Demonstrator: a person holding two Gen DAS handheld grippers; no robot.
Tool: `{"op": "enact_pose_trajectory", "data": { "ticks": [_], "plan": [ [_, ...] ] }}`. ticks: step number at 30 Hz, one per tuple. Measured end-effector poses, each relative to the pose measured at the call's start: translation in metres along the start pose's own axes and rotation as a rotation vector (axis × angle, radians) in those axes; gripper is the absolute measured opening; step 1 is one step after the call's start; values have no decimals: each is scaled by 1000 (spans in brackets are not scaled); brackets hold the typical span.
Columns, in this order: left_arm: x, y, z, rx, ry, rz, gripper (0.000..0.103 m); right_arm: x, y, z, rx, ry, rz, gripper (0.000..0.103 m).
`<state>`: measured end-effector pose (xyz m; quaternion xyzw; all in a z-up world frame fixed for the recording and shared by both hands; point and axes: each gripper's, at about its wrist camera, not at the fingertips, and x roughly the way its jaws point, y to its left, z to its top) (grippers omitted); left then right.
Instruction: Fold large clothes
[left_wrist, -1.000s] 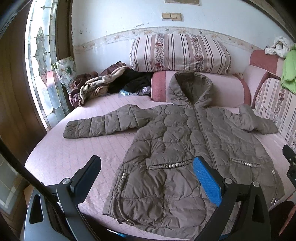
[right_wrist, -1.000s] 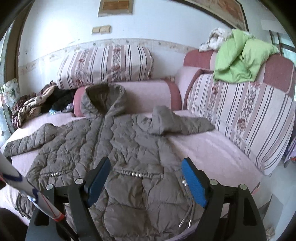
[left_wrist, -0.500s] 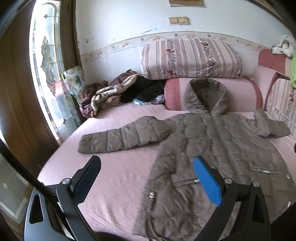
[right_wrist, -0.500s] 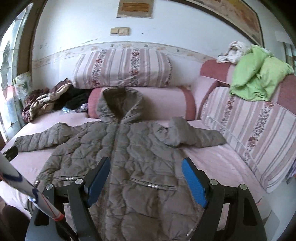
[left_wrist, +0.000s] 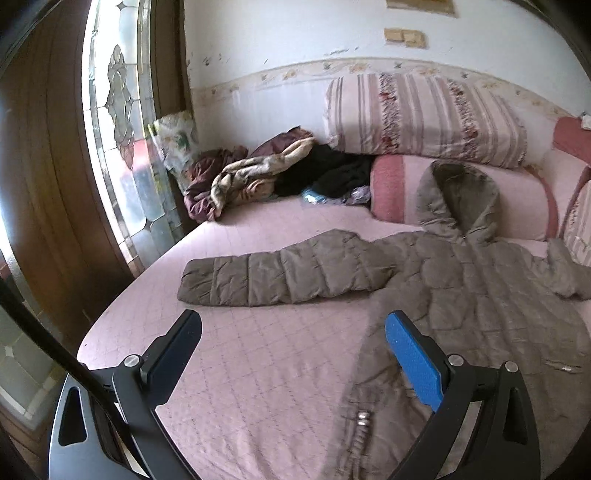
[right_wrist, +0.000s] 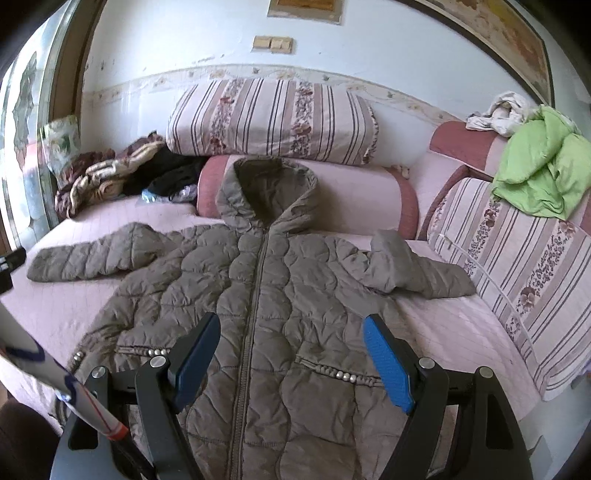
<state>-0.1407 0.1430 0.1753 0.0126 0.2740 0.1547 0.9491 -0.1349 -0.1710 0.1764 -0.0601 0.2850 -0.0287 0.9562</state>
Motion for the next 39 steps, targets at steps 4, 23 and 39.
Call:
{"op": "enact_pose_trajectory", "data": {
  "ticks": [4,23,39],
  "plan": [
    [24,13,-2,-6,36,21,100,17,11,-4,-23,49,15,83],
    [122,82,-23,-134,215,30,100,69,61,-23,-107,163,37,83],
    [177,118,-22,-172,250,92,100,104,75,-34,-126,240,23,83]
  ]
}}
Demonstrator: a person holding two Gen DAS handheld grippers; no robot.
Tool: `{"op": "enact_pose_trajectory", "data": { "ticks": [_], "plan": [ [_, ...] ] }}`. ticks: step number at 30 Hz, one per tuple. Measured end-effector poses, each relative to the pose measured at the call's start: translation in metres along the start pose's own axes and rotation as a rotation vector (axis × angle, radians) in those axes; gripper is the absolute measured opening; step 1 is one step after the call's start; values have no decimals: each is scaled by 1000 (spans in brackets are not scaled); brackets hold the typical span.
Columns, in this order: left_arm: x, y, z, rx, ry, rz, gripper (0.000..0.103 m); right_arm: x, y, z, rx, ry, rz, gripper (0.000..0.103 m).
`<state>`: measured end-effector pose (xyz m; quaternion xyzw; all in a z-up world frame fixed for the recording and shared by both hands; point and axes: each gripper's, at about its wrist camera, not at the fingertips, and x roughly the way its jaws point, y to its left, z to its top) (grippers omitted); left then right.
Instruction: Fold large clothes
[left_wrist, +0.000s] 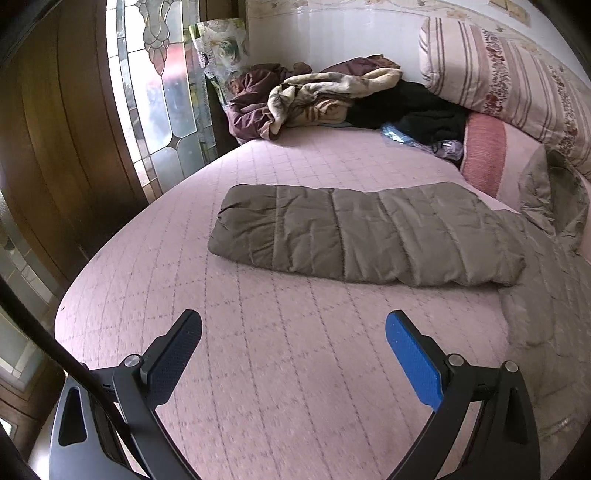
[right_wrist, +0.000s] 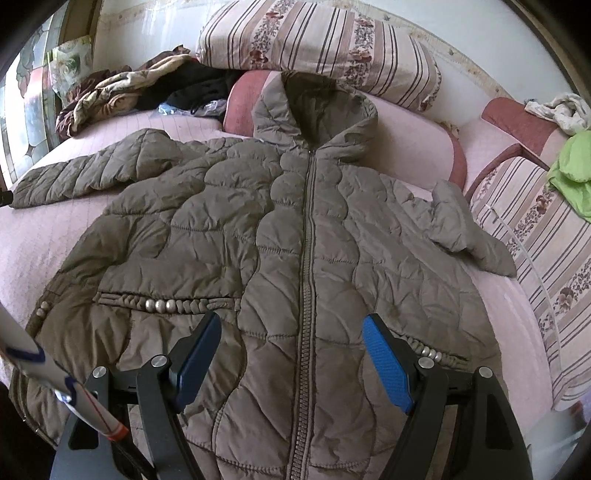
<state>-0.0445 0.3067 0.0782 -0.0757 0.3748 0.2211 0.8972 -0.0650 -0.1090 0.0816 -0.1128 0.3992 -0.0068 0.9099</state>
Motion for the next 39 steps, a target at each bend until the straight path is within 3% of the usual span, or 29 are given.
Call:
{"op": "enact_pose_trajectory", "data": {
  "ticks": [3,6,12,17,23,27,29,30,31,32,33,36,39],
  "plan": [
    [18,9,7,-19,23,8,100,6,2,0,1,12,1,83],
    [42,22,16,-69,75,-30,100,11,3,0,1,23,5,83],
    [104,60,33,-279,193,-174,99,19,1,-1,3,32,7,83],
    [128,68,53,-355,169,-251,99,25,-5,-2,18,40,8,83],
    [152,63,70,-387,157,-268,101,33,-13,-3,40,46,7,83],
    [164,55,79,-363,156,-208,102,39,-19,-5,55,51,1,83],
    [167,43,84,-318,172,-131,92,41,-22,-6,59,54,-8,83],
    [167,36,86,-274,177,-68,66,42,-23,-7,61,56,-9,83],
    [168,31,90,-244,181,-50,51,44,-25,-8,65,59,-12,83],
    [168,28,92,-240,196,-98,27,44,-26,-8,67,61,-12,83],
    [168,25,96,-244,213,-126,17,44,-28,-8,71,61,-12,83],
    [153,13,105,-209,191,-129,13,41,-31,-8,75,49,-11,78],
    [124,-3,115,-174,144,-185,13,35,-35,-8,85,36,-6,73]
  ]
}}
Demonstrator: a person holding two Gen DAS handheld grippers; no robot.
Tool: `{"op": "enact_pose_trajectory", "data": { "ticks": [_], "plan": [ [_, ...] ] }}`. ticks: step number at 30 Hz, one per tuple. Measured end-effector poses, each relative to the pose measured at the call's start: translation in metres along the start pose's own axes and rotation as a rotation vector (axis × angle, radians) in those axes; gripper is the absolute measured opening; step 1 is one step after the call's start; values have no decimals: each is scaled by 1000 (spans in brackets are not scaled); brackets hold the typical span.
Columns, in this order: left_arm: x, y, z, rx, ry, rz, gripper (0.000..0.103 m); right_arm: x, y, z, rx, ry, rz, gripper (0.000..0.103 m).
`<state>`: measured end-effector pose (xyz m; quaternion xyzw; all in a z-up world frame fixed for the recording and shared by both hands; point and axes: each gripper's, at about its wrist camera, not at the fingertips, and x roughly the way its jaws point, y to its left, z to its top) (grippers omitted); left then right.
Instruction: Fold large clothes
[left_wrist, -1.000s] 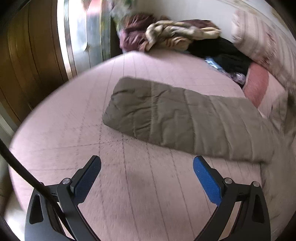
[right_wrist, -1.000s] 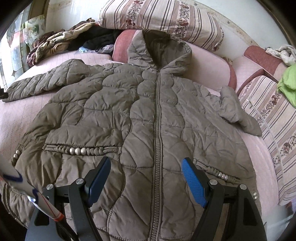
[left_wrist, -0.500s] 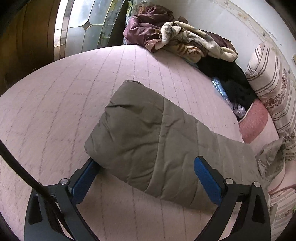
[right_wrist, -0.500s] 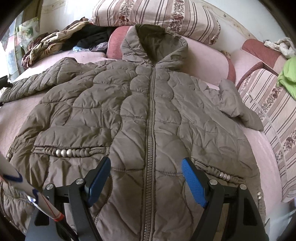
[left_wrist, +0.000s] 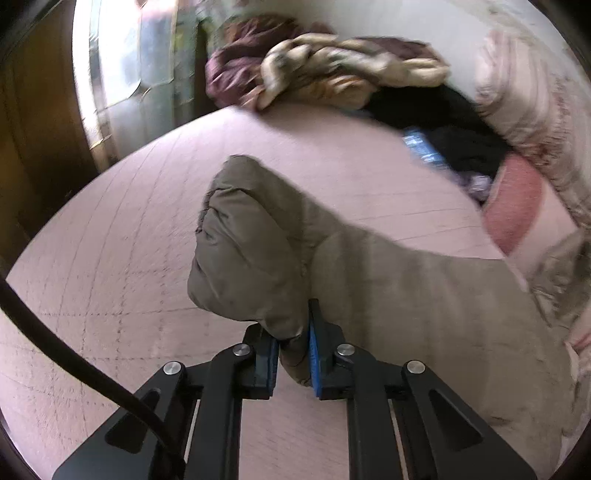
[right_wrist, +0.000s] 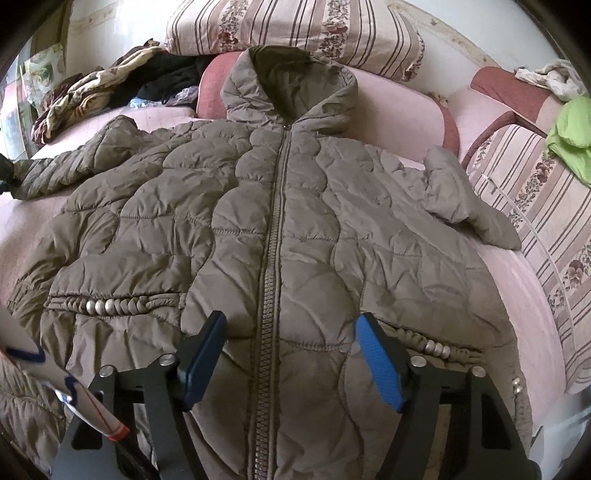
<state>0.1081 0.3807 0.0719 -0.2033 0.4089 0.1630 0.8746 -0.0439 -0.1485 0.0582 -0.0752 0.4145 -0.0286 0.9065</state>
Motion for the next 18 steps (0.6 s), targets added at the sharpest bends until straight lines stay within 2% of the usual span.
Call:
{"op": "enact_pose_trajectory", "data": {
  "ticks": [3,6,9,10,12,18],
  "plan": [
    [-28,-32,-2,55,-26,-76,12,-8,-7,1,15,-16,9,72],
    [-69,-83,-13,148,-67,-169,11,-16,-17,0,39,-34,11,72],
    [-96,-132,-28,219,-70,-276,11,-26,-35,-1,84,-51,12,72],
    [-107,-153,-39,223,-67,-289,11,-28,-40,-2,93,-55,11,72],
    [-123,-196,-60,286,-57,-361,11,-35,-52,-5,116,-67,7,72],
    [-138,-297,-127,408,4,-494,11,-54,-98,-18,192,-91,-19,72]
  ]
}}
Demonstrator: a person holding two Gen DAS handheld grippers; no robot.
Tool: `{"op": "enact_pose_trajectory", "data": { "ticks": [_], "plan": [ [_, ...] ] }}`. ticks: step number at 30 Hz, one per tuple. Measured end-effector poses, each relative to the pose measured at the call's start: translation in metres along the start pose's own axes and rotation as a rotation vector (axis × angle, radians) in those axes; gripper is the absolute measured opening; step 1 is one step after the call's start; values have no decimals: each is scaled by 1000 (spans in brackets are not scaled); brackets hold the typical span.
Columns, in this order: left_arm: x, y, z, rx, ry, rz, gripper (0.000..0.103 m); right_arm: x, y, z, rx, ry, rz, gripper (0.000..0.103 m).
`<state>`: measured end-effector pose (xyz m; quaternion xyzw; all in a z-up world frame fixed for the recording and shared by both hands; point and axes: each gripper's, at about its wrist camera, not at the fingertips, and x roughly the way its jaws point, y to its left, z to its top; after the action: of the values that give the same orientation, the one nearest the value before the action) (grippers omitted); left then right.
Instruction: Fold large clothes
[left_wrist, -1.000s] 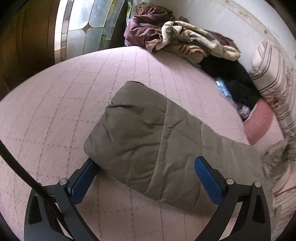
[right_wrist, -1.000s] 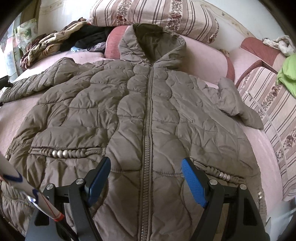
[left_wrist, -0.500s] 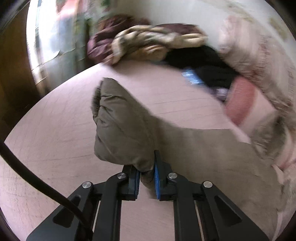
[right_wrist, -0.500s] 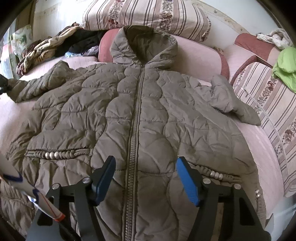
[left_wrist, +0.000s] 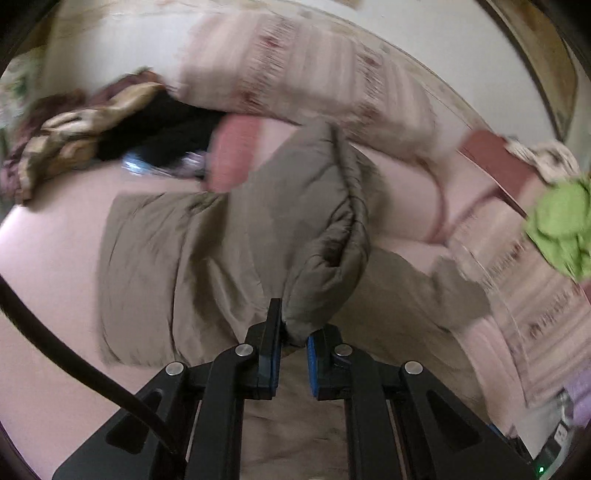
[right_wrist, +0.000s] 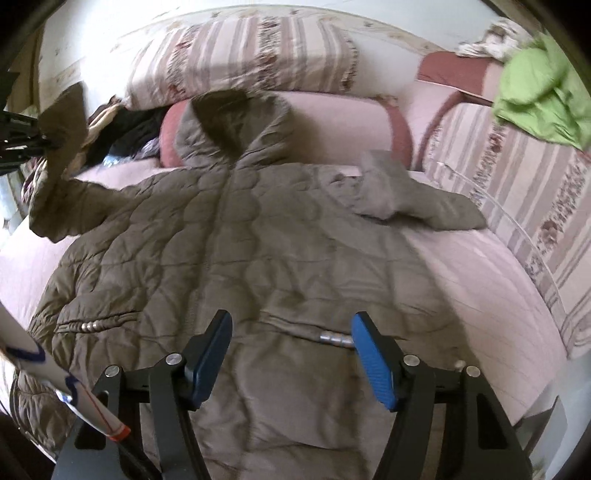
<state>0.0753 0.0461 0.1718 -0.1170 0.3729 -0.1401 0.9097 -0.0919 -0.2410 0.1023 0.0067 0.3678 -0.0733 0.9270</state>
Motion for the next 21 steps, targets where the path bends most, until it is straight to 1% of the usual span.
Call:
{"op": "enact_pose_trajectory", "data": {
  "ticks": [1,3,5,8,9,10,11,12,13,14,15,18,19,21],
  "plan": [
    [13,-20,-9,12,27,-21,11,-1,-9,-1,15,1,-5,72],
    [30,-40,-21,19,60,-34,12,-2,-23,-4,37,6,-14,72],
    [51,-58,-40,22,103,-21,15,-2,-40,-7,72,18,-22,72],
    [71,-76,-66,43,152,41,25,-1,-60,-11,114,36,-18,72],
    [72,-80,-74,50,166,50,32,0,-64,-12,123,41,-16,72],
    [69,-83,-79,53,171,48,39,1,-69,-12,134,47,-10,72],
    [63,-85,-87,54,174,42,42,4,-73,-11,142,55,-1,72],
    [54,-84,-92,56,167,40,49,6,-74,-10,146,64,9,72],
    [42,-85,-98,60,153,45,60,9,-74,-8,149,70,19,72],
    [31,-84,-103,65,140,55,65,14,-74,-6,153,79,34,72],
    [20,-79,-106,69,123,69,73,18,-72,-3,158,89,54,72],
    [-12,-70,-118,71,78,106,78,38,-61,8,182,138,158,75],
    [-17,-67,-121,67,72,119,79,48,-56,13,198,159,201,76],
    [-30,-59,-131,46,60,156,79,68,-45,23,220,188,253,76]
  ]
}}
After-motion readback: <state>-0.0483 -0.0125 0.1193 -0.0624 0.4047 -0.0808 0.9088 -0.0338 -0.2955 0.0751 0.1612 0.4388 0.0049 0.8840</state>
